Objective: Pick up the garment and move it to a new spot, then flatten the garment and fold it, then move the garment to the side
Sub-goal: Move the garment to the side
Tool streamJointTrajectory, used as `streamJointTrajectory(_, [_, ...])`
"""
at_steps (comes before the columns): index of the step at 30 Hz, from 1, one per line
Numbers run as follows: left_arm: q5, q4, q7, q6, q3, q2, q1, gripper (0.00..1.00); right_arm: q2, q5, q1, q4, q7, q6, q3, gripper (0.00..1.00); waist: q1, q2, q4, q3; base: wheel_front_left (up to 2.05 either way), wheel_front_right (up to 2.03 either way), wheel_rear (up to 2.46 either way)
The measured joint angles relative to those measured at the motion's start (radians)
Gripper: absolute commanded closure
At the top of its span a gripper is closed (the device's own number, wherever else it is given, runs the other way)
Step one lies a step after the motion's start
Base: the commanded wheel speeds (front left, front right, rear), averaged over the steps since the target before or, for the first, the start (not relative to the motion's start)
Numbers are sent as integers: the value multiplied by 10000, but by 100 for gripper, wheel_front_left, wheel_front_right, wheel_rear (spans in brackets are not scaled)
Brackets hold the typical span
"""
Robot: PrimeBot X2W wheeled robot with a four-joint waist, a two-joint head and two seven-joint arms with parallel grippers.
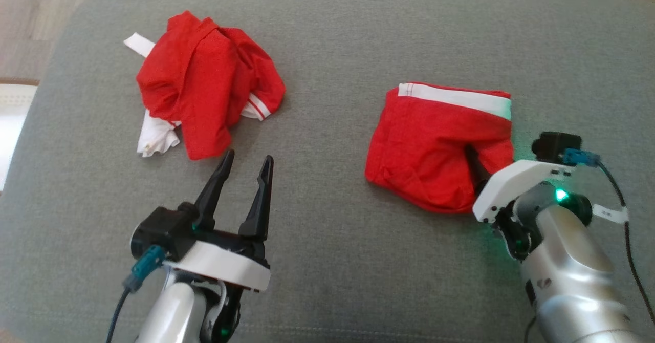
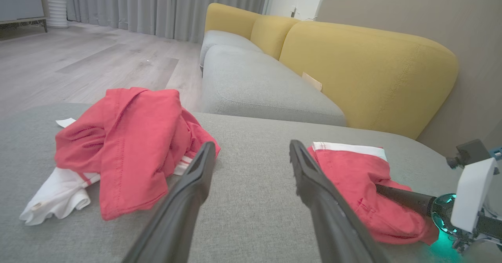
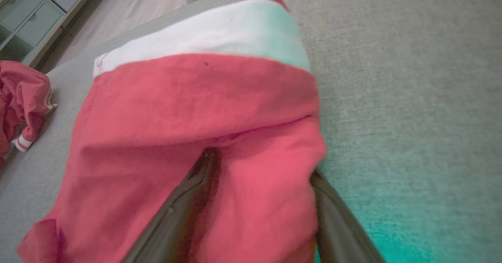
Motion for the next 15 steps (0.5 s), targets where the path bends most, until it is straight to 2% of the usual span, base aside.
streamJointTrajectory(1, [0, 12, 0, -2, 4, 0, -36, 0, -12, -2, -76, 98, -19, 0, 151, 89, 0, 0, -37, 9, 0, 0, 0])
streamJointTrajectory(2, [2, 13, 0, -2, 8, 0, -84, 0, -19, -48, -136, 174, -96, 0, 316, 100, 0, 0, -77, 16, 0, 0, 0])
streamJointTrajectory(9, [10, -17, 0, -77, 42, -2, -180, 0, -222, -1062, -555, 589, -372, 0, 1091, 100, 0, 0, -471, 47, 0, 0, 0])
streamJointTrajectory(11, [10, -48, 0, -77, 42, -2, -202, 0, -631, -1381, -727, 589, -370, 0, 1429, 100, 0, 0, -593, 90, 0, 0, 0])
streamJointTrajectory(15, [10, -155, 0, -79, 54, -4, -369, 0, -2044, -1806, -1108, 451, -311, 0, 2142, 100, 0, 0, -809, 278, 0, 0, 0])
